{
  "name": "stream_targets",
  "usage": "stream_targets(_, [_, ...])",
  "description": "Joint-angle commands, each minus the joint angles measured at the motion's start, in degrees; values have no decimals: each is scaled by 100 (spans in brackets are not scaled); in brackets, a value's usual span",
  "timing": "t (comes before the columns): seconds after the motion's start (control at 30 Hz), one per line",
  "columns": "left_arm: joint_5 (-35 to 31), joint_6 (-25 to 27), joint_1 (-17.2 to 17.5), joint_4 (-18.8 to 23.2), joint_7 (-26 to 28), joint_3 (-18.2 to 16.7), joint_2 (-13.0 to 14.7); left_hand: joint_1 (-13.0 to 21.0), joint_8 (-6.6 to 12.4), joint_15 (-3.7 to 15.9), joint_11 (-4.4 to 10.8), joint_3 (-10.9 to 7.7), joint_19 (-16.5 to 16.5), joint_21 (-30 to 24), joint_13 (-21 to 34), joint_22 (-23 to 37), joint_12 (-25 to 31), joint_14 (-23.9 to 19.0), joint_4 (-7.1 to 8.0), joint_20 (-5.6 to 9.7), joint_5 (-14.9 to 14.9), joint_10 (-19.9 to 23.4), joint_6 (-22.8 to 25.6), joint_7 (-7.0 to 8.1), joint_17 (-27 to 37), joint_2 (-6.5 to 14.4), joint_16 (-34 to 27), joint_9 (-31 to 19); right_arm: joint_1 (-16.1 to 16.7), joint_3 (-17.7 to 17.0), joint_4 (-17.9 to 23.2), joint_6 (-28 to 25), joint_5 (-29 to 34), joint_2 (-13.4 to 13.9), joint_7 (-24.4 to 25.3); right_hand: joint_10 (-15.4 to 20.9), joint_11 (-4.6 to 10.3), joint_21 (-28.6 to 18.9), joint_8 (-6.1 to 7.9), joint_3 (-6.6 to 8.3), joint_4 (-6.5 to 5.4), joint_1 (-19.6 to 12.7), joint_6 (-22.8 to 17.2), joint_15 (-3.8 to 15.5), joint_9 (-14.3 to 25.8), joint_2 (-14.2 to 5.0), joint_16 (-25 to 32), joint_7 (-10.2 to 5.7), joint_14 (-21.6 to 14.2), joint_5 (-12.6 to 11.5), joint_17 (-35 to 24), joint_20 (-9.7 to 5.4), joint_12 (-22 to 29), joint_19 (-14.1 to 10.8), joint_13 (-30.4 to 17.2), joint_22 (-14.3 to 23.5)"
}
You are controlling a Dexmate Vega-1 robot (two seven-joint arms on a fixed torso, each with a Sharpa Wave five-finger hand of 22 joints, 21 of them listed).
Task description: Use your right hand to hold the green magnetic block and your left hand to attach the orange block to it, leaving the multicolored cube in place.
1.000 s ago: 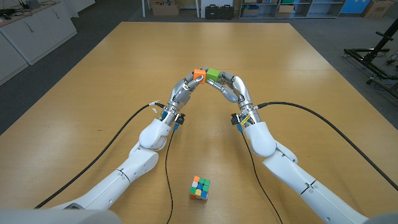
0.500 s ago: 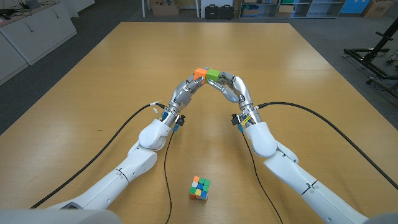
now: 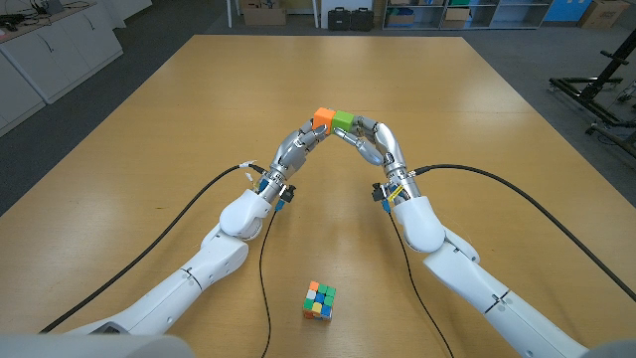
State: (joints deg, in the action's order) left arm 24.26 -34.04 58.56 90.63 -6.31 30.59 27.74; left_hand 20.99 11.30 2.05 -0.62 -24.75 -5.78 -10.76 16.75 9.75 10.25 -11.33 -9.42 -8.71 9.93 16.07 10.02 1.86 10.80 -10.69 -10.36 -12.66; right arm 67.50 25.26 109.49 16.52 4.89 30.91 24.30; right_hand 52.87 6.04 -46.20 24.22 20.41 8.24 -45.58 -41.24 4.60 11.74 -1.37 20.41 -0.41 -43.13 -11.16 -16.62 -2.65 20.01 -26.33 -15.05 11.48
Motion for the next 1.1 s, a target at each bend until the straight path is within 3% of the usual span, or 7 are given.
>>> stream_targets(0.03, [-339, 162, 217, 224, 502, -166, 134, -44, -2, -11, -16, 13, 36, 34, 6, 13, 10, 56, -6, -12, 22, -64, -36, -18, 31, 29, 0, -10, 25, -22, 34, -16, -12, 10, 6, 565, 574, -29, 39, 45, -14, -397, -873, 502, -4, -447, 5, -865, -35, -11, -31, -488, 16, 47, -19, -4])
stream_targets(0.57, [-737, 462, 530, 616, 1030, -349, 350, 0, 86, 56, 40, 4, 8, 12, -14, 14, 79, 63, -23, 47, 26, -14, 113, -21, 27, 85, -33, -7, 132, -128, 23, 70, -94, 61, 30, 561, 578, -42, 38, 40, -18, -392, -880, 500, -5, -454, 9, -867, -46, -9, -37, -487, 7, 51, -21, -5])
stream_targets(1.1, [-1498, 929, 985, 1233, 1893, -627, 543, 74, 201, 178, 175, -32, -26, -4, -48, 14, 163, -50, -26, 73, 26, 124, 375, 75, 19, 159, -99, 0, 246, -375, -6, 195, -352, 239, -101, 550, 571, -61, 32, 43, -13, -399, -881, 512, -5, -463, 4, -845, -53, -10, -40, -488, -7, 55, -24, -7])
